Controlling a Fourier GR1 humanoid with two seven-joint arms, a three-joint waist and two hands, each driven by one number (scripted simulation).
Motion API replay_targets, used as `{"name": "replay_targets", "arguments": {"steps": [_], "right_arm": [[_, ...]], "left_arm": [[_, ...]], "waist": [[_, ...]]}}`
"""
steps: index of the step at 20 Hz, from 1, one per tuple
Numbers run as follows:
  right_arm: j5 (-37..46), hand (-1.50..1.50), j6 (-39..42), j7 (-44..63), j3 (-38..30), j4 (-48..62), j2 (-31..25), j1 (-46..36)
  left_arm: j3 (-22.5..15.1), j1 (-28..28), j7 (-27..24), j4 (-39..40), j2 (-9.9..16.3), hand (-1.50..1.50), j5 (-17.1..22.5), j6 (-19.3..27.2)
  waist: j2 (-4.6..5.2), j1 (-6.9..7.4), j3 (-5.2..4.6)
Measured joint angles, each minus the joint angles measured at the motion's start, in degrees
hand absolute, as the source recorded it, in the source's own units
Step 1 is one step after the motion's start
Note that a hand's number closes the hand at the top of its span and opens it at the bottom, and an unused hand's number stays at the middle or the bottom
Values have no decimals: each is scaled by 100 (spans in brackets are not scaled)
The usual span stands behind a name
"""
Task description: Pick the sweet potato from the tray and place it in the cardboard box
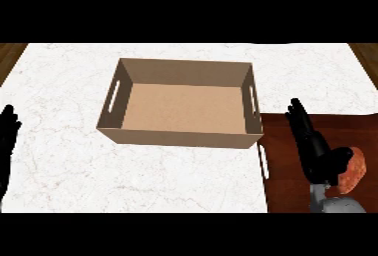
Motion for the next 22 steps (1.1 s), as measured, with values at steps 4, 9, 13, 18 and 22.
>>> {"name": "replay_targets", "arguments": {"steps": [4, 9, 13, 18, 22], "right_arm": [[-268, -150, -158, -102, -872, -145, -319, -322], [260, -150, -922, -23, -1922, 317, -1161, -185], [129, -150, -1769, -312, -2711, 579, -859, -69], [177, -150, -1643, -582, -3019, 528, -1007, 462], [639, -150, -1157, 85, -2770, 475, -1784, 918]], "left_arm": [[-185, -188, -43, 143, -167, 0, -112, -90], [-485, -170, -61, 100, -349, 0, -151, -200], [-733, -161, -124, 234, -586, 0, -207, -265], [-822, -303, -105, 379, -808, 0, -337, -406], [-880, -409, -6, 390, -885, 0, -402, -404]], "waist": [[-7, 9, 42], [58, -143, 19], [19, -78, 52], [-11, 34, 61], [-13, 49, 54]]}}
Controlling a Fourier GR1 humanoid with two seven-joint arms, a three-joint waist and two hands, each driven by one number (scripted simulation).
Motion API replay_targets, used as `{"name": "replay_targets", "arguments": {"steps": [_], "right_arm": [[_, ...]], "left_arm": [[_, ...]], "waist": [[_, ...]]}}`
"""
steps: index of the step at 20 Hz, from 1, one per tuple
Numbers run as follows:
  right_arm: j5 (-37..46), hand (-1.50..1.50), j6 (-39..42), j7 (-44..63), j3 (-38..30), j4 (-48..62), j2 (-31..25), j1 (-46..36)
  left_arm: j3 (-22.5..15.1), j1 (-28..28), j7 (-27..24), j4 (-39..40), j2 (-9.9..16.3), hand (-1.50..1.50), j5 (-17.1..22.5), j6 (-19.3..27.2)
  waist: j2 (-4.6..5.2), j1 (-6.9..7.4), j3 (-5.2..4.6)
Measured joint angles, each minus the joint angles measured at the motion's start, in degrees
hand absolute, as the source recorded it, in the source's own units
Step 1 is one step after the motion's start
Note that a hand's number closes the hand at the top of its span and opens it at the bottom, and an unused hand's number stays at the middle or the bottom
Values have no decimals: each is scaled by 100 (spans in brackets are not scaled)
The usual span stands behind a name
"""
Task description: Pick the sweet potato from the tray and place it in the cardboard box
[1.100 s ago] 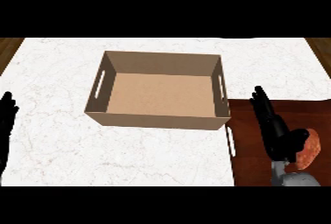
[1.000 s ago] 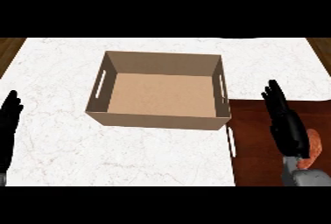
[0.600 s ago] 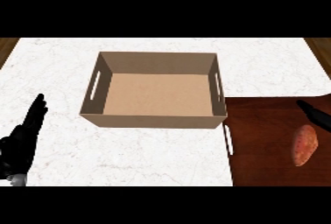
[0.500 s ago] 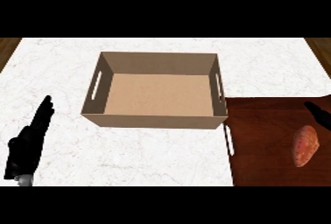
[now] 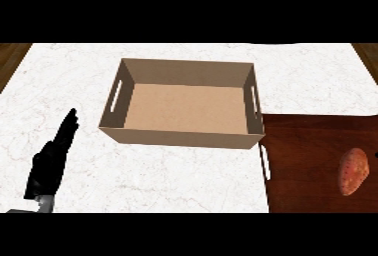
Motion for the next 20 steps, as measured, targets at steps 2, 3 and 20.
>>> {"name": "replay_targets", "arguments": {"steps": [2, 3, 20], "right_arm": [[150, -150, 369, 414, 117, -136, -434, 230], [197, -150, 608, 634, 199, -189, -651, 329], [-1, -150, 3203, 4268, 1211, -1681, -1696, 378]], "left_arm": [[-7, 29, -27, 5, -23, 0, -13, -5], [-10, 20, -26, 6, -25, 0, -42, 11], [189, -102, -162, 299, -262, 0, -218, -226]], "waist": [[-5, 3, -5], [-6, 7, -9], [-7, 69, 4]]}}
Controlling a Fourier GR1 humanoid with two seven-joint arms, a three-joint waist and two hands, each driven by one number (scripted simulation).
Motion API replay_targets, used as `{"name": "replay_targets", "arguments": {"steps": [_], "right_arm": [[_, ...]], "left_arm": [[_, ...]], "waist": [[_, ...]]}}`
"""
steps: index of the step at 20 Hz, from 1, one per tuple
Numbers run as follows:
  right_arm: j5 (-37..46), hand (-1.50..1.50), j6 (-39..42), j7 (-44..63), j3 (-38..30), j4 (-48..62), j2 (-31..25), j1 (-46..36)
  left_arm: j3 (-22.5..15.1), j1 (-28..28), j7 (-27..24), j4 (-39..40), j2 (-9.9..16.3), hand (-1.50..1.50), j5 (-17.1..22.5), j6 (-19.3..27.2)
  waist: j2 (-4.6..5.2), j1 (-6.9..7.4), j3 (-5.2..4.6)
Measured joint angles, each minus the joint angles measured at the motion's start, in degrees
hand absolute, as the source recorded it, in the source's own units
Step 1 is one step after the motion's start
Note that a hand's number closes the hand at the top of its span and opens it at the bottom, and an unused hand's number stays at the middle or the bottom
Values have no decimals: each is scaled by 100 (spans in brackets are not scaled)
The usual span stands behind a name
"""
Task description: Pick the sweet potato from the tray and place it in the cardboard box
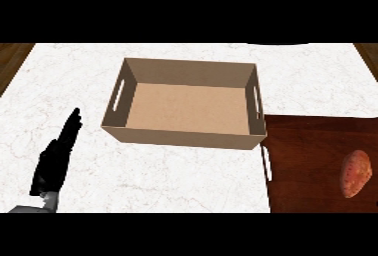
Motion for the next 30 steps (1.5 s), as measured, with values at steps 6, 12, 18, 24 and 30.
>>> {"name": "replay_targets", "arguments": {"steps": [6, 12, 18, 24, 30], "right_arm": [[425, -150, 171, 585, 108, -88, 406, -203], [872, -150, 487, 552, -34, 166, 805, -274], [1362, -150, 612, 463, -97, 161, 1288, -239], [1763, -150, 774, 183, -285, 412, 1625, -307], [2170, -150, 825, 1, -417, 543, 1978, -370]], "left_arm": [[119, 95, 43, -100, -133, 0, -154, -132], [334, 113, 164, -220, -237, 0, -317, -344], [549, 32, 211, -170, -377, 0, -477, -536], [709, 58, 248, -254, -528, 0, -641, -718], [816, 217, 118, -294, -725, 0, -841, -822]], "waist": [[0, 7, 4], [-1, 3, 6], [-2, -4, 5], [-1, 0, 7], [-2, 3, 5]]}}
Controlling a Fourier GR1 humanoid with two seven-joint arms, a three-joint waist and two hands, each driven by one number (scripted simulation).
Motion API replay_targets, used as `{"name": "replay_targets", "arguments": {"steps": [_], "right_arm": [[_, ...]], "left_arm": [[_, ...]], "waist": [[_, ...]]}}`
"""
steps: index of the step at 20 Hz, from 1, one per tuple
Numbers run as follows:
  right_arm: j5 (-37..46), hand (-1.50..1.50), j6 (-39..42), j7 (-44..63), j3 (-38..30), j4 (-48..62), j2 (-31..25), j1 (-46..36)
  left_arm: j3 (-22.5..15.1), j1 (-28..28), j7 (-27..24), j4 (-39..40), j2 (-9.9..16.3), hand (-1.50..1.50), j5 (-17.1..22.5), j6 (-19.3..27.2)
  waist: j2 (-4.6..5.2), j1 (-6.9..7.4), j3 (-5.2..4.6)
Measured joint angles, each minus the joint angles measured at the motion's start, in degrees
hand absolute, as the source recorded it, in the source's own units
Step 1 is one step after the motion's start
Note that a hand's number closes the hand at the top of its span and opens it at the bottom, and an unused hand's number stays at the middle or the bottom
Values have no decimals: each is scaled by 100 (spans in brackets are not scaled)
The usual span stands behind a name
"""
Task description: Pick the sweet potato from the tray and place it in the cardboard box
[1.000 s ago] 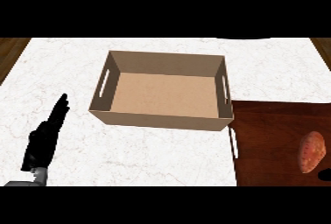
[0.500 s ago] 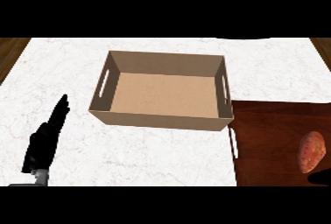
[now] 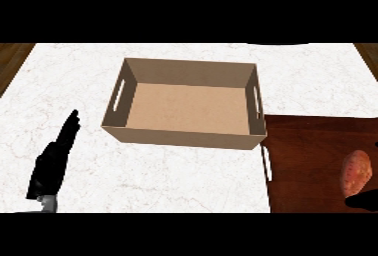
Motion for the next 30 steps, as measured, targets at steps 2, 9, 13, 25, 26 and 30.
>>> {"name": "replay_targets", "arguments": {"steps": [2, 9, 13, 25, 26, 30], "right_arm": [[74, -150, 82, -75, -86, 150, 57, -114], [467, -150, 121, -269, -161, 518, 353, -342], [582, -150, 265, -312, -182, 570, 445, -366], [1584, 150, -380, -855, -83, 805, 509, -386], [1666, 150, -440, -910, -99, 815, 479, -400], [1968, 150, -393, -1584, 382, 917, 266, -894]], "left_arm": [[40, -14, 51, -46, -74, 0, -64, -19], [196, -11, 40, -46, -217, 0, -181, -229], [280, -173, 189, -12, -269, 0, -260, -304], [415, -152, 168, -68, -374, 0, -379, -420], [432, -163, 213, -108, -364, 0, -376, -444], [345, -109, 101, -142, -411, 0, -404, -495]], "waist": [[1, 2, 1], [2, 6, 1], [3, 0, 1], [-1, 3, -8], [0, 3, -5], [40, 200, 5]]}}
